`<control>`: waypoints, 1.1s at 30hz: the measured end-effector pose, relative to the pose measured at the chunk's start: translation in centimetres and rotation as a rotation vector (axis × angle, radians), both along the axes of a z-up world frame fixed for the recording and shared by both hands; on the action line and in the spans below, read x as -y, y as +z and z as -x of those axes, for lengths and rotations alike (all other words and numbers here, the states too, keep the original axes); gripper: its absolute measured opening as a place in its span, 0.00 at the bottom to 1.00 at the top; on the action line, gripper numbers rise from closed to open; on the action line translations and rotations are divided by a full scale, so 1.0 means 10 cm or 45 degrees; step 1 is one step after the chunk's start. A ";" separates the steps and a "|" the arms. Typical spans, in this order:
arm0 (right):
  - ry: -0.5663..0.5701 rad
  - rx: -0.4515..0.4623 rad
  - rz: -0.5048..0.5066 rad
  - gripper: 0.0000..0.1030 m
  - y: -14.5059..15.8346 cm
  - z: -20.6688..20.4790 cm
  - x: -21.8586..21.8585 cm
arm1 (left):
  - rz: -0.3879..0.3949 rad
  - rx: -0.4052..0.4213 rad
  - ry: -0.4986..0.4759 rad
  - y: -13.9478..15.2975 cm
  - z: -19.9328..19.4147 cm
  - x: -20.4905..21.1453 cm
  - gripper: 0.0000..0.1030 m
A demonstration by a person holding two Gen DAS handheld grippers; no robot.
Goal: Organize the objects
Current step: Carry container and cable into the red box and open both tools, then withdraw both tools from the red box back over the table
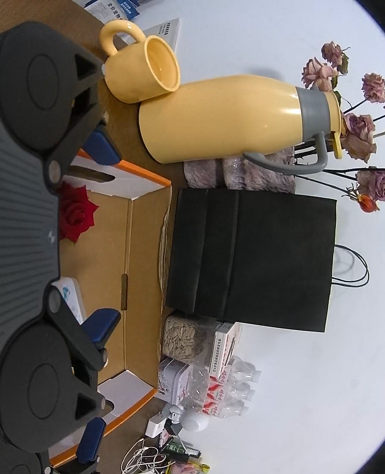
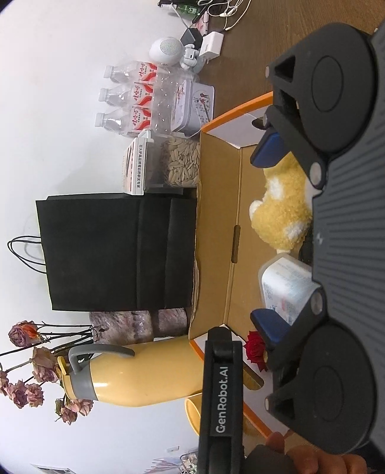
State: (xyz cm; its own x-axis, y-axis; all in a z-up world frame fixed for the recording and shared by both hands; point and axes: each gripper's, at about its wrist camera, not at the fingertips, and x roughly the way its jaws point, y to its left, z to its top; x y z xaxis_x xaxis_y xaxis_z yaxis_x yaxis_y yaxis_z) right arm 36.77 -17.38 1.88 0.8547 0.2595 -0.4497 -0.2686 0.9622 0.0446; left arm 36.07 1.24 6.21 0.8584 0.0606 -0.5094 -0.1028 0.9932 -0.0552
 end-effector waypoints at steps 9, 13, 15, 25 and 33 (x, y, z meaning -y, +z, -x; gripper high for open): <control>-0.001 0.001 0.002 1.00 0.01 0.01 0.00 | 0.002 0.006 -0.005 0.02 0.01 0.00 1.00; 0.000 0.003 0.004 1.00 0.02 0.03 0.01 | 0.001 0.007 -0.010 0.02 0.02 0.00 1.00; -0.001 0.007 0.004 1.00 0.03 0.04 0.01 | 0.003 0.010 -0.013 0.04 0.04 0.01 1.00; 0.003 0.065 -0.007 1.00 0.14 0.24 0.08 | 0.016 0.068 -0.043 0.16 0.29 0.00 1.00; -0.002 0.081 -0.010 1.00 0.19 0.47 0.14 | 0.007 0.120 -0.071 0.25 0.60 0.03 1.00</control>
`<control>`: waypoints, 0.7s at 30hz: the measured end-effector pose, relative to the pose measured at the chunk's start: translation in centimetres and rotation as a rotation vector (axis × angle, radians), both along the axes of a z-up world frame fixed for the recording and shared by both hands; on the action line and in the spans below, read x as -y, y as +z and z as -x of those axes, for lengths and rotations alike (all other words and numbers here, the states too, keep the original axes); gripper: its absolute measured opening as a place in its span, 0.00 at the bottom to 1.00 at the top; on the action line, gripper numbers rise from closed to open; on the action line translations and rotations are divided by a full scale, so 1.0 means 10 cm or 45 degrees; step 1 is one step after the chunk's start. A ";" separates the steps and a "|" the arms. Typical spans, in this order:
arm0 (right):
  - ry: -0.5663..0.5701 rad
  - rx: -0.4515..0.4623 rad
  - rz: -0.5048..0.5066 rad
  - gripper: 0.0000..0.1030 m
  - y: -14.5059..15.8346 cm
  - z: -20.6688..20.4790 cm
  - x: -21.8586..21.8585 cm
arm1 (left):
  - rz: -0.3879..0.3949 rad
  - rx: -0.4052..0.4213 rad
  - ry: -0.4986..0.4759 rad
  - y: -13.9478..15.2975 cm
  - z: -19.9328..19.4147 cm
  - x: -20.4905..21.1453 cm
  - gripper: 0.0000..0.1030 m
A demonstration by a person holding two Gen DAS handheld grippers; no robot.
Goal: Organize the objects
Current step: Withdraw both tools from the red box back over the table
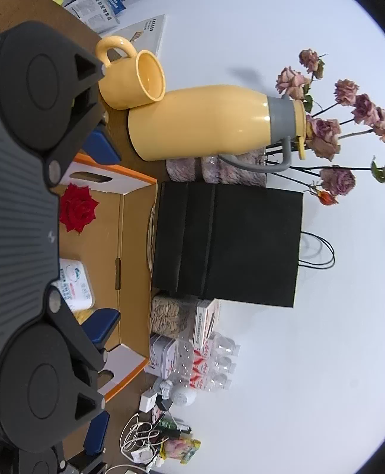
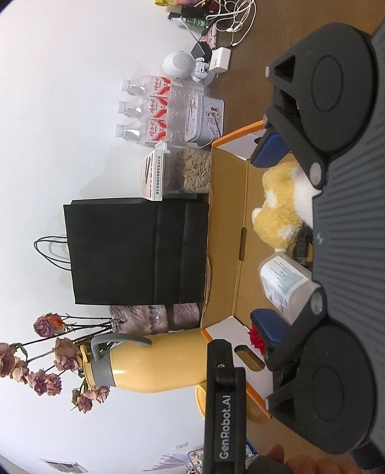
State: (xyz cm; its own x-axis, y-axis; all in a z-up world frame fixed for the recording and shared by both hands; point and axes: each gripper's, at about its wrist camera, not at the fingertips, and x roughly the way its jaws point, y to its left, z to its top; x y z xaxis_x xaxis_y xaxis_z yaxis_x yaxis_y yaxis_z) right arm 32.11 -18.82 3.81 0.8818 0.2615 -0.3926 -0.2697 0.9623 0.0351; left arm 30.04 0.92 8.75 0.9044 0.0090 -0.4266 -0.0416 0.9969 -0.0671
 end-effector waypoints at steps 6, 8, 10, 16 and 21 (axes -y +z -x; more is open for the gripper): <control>0.003 0.006 -0.007 1.00 0.03 0.24 0.05 | 0.016 0.027 -0.020 0.03 0.30 0.02 1.00; -0.001 0.006 -0.005 1.00 0.03 0.32 0.06 | 0.018 0.021 -0.023 0.03 0.39 0.02 1.00; -0.005 0.003 -0.004 1.00 0.04 0.40 0.08 | 0.021 0.019 -0.024 0.03 0.48 0.01 1.00; -0.017 -0.012 0.008 1.00 0.02 0.64 0.14 | -0.006 0.013 -0.026 0.00 0.75 -0.02 1.00; -0.024 -0.015 0.017 1.00 0.02 0.87 0.18 | -0.015 -0.003 -0.014 -0.02 0.97 -0.06 1.00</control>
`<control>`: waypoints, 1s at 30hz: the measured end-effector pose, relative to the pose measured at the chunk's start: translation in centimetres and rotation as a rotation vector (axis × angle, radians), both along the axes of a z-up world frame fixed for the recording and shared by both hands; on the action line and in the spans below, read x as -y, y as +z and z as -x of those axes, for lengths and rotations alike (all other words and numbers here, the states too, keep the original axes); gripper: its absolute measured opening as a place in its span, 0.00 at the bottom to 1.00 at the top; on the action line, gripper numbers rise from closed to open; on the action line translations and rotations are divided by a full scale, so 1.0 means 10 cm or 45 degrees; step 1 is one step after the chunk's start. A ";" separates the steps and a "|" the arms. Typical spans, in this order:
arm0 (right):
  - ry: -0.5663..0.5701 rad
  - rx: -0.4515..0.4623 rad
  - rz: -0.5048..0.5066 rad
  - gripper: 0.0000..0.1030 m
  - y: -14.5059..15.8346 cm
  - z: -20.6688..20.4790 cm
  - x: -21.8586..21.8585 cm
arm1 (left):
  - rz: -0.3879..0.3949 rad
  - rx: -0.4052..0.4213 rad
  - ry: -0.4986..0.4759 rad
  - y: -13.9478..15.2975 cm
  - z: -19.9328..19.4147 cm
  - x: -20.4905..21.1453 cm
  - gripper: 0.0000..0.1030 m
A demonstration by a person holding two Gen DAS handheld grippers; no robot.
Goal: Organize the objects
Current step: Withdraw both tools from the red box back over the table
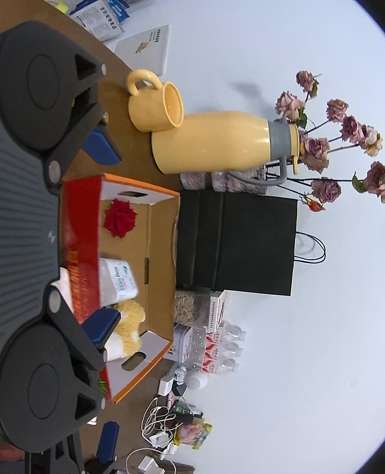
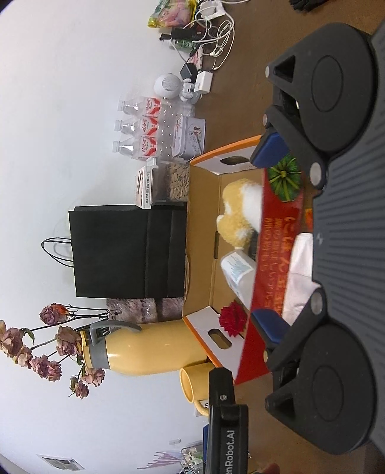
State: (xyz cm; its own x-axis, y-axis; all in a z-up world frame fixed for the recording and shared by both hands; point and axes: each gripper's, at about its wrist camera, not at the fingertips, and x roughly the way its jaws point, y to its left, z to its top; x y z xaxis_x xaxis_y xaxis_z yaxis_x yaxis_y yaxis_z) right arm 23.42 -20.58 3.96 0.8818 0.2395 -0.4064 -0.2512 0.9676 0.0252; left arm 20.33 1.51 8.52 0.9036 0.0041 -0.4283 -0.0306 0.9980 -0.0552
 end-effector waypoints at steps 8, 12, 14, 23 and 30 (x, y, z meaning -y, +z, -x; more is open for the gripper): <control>-0.004 -0.008 0.015 1.00 -0.02 0.35 0.04 | -0.020 -0.008 0.014 0.00 0.36 -0.07 1.00; -0.005 -0.016 0.023 1.00 -0.05 0.51 0.05 | -0.037 -0.014 0.015 -0.01 0.53 -0.09 1.00; -0.006 -0.018 0.027 1.00 -0.06 0.59 0.05 | -0.043 -0.020 0.019 -0.02 0.61 -0.10 1.00; -0.016 -0.028 0.036 1.00 -0.11 0.89 0.12 | -0.072 -0.065 0.034 -0.14 0.86 -0.19 1.00; -0.023 -0.047 0.034 1.00 -0.18 1.04 0.15 | -0.074 -0.098 0.031 -0.24 1.03 -0.25 1.00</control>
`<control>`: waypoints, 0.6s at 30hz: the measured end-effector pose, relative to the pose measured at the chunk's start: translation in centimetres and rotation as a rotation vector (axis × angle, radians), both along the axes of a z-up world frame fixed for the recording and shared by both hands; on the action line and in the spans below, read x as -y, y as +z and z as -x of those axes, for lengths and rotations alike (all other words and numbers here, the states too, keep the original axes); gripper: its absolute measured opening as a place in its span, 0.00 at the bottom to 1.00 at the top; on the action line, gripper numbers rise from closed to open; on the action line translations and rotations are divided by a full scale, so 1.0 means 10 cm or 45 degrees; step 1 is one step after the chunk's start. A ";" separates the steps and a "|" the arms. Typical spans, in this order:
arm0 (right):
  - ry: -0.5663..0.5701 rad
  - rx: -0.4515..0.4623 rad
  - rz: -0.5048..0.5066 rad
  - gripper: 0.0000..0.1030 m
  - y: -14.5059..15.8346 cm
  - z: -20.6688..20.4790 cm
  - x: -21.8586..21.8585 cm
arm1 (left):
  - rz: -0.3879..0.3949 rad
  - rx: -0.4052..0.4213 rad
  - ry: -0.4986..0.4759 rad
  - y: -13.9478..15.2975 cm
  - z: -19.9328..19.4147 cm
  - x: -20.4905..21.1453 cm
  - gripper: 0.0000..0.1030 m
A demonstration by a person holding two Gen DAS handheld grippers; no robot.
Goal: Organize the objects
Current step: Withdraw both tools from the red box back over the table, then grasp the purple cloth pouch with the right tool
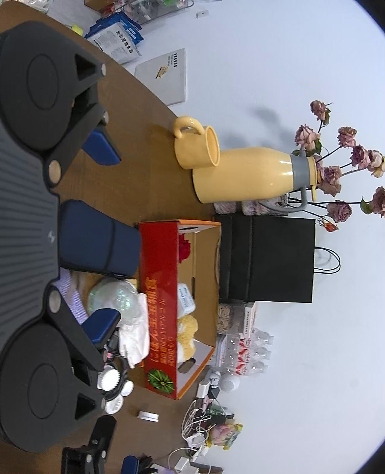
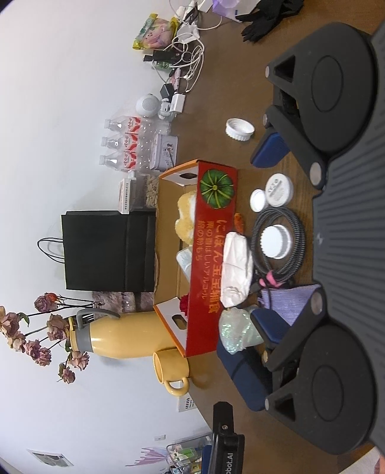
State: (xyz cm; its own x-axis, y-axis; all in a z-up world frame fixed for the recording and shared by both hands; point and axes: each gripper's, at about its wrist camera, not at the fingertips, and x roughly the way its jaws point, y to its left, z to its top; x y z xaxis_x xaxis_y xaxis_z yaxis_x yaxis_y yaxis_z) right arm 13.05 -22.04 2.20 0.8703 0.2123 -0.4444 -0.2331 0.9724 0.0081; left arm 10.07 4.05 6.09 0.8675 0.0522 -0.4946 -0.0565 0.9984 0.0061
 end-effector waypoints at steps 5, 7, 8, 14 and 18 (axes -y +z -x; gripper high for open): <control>0.007 -0.013 0.003 1.00 -0.08 0.08 0.00 | 0.013 -0.028 -0.022 -0.14 0.11 -0.03 1.00; 0.005 -0.019 0.002 1.00 -0.13 0.11 0.00 | 0.026 -0.048 -0.031 -0.21 0.14 -0.04 1.00; 0.005 -0.025 0.000 1.00 -0.16 0.12 0.00 | 0.035 -0.062 -0.038 -0.27 0.16 -0.05 1.00; 0.037 -0.061 0.011 1.00 -0.28 0.15 -0.09 | 0.038 -0.119 -0.042 -0.44 0.18 -0.07 1.00; 0.087 -0.083 0.029 1.00 -0.33 0.13 -0.24 | 0.022 -0.112 -0.025 -0.44 0.18 -0.11 1.00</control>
